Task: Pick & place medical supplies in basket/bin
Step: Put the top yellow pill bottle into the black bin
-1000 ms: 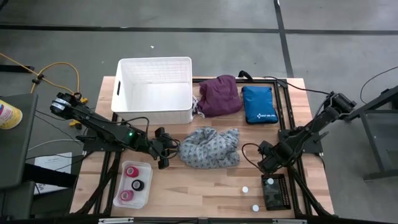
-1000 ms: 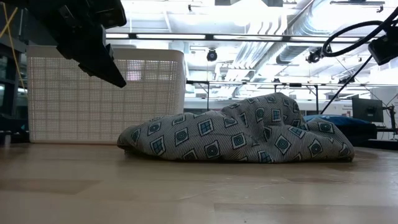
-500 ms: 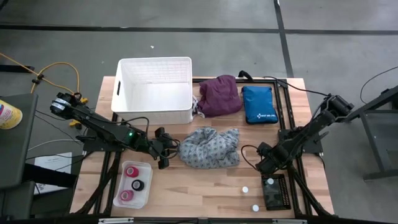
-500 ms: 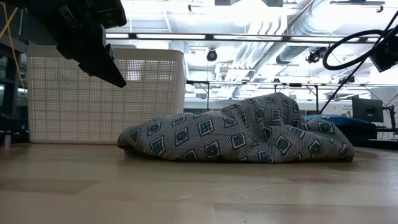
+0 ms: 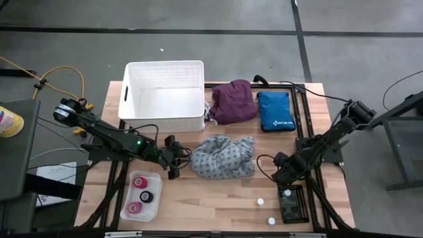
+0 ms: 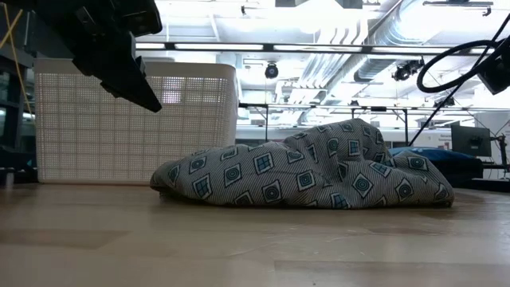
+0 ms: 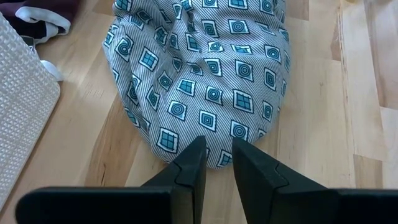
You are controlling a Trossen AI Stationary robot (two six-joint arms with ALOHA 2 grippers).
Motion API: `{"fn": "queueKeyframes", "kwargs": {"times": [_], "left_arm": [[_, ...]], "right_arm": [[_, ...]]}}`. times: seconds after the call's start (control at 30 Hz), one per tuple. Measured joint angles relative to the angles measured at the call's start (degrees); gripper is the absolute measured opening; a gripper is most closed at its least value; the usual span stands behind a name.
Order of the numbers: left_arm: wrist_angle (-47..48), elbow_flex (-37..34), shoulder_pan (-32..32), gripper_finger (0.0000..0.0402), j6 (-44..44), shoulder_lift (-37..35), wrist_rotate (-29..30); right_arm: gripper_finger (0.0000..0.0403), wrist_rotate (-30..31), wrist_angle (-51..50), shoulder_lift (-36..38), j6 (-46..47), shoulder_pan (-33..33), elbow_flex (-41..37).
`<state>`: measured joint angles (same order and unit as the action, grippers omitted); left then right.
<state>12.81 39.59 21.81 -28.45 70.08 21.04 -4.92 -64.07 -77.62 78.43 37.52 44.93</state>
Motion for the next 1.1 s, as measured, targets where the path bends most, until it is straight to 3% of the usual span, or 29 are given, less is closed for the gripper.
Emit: {"fn": "queueKeyframes", "kwargs": {"times": [0.8, 1.1], "left_arm": [[-0.02, 0.00, 0.01, 0.0074, 0.00, 0.00, 0.00], [-0.01, 0.00, 0.00, 0.0074, -0.01, 0.00, 0.00]], "right_arm": [[0.0155, -0.78, 0.03, 0.00, -0.06, 0.00, 0.00], [0.0127, -0.80, 0.04, 0.00, -0.17, 0.00, 0.00]]}}
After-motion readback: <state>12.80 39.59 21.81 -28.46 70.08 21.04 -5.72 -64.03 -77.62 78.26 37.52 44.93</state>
